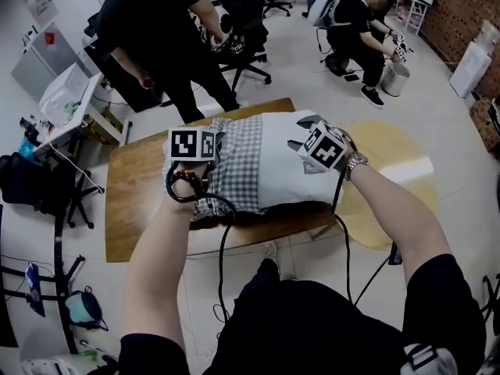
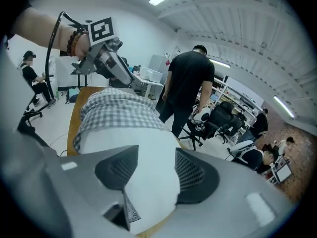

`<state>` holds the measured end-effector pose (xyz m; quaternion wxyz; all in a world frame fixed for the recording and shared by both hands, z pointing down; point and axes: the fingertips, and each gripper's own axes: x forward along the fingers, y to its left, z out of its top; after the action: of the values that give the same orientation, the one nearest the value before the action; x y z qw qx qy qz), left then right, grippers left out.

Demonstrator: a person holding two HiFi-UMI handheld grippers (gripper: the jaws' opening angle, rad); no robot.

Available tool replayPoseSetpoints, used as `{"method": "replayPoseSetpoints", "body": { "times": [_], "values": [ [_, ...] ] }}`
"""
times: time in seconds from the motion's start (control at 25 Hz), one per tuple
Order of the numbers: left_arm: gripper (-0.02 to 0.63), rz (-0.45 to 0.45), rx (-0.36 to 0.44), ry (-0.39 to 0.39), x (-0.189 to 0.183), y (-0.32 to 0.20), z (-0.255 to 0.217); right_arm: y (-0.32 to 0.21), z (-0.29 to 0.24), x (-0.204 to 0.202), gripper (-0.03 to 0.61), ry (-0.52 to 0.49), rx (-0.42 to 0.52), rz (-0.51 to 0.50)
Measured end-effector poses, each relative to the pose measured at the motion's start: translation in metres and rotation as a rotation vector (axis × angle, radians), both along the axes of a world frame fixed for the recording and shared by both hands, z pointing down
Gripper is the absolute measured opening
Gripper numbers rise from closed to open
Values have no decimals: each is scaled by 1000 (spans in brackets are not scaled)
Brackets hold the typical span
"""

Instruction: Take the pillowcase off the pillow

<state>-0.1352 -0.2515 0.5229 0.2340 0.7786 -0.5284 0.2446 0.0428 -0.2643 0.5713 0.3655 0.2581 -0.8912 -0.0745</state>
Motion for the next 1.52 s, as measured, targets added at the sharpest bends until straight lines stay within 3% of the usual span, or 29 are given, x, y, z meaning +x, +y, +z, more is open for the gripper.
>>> {"method": "replayPoseSetpoints", "body": {
  "times": [0.36, 0.72, 1.0, 1.28, 1.52],
  "values": [
    [199, 105, -77, -44, -20, -86, -3, -81, -6, -37, 232, -34, -99, 32],
    [232, 212, -229, -40, -41, -173, 16, -171, -10, -71, 233, -75, -216, 64],
    [263, 301, -375, -43, -50, -226, 29, -224, -8, -97, 253, -76, -384, 56],
    [270, 400, -576, -108, -68, -273, 56, -269, -1, -126, 281, -21, -567, -31],
    [264, 468, -703, -170, -73, -279, 99, -275, 31, -126, 287, 16, -727, -59]
  ]
}}
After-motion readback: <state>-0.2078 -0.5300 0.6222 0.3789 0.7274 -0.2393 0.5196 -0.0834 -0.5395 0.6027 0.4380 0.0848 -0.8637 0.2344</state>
